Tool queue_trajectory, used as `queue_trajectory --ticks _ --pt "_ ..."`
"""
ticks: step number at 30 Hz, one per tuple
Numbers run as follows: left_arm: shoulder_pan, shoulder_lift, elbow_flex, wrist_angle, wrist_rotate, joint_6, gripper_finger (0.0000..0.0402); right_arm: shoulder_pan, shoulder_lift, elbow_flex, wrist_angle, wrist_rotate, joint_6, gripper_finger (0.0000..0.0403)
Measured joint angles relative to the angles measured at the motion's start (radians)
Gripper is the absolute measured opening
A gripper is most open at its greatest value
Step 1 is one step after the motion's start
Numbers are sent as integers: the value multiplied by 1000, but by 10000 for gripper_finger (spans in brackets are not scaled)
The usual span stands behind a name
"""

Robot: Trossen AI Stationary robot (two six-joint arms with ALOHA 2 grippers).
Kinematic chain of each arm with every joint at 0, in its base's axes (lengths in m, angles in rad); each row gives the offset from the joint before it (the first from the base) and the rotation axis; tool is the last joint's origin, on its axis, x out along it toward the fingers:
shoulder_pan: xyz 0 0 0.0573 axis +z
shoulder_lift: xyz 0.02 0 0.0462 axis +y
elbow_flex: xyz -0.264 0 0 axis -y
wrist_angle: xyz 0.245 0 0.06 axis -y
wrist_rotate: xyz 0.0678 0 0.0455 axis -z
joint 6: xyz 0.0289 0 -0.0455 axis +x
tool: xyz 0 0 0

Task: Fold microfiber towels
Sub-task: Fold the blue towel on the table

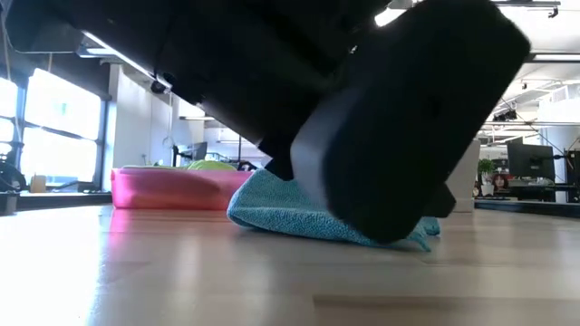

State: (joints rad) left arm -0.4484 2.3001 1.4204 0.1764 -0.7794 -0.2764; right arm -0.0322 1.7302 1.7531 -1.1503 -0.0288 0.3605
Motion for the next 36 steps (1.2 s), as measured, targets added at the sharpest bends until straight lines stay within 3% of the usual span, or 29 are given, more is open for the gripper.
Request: queue_trajectory --ticks 7,16,20,26,33,36 --pt "14 0 0 -127 29 -12 158 0 0 0 0 0 -6 0" --pt "69 2 4 -143 167 -63 156 2 0 0 4 -1 -23 0" --pt "98 3 5 -150 259 -101 118 12 0 0 6 0 -26 0" --pt "103 3 5 -154 286 -113 12 38 0 0 6 -1 -47 0" --pt "55 -65 -3 -203 272 -107 3 84 0 0 -50 9 -155 0" --pt "12 -159 0 -262 240 -106 4 115 0 0 -114 92 -213 0"
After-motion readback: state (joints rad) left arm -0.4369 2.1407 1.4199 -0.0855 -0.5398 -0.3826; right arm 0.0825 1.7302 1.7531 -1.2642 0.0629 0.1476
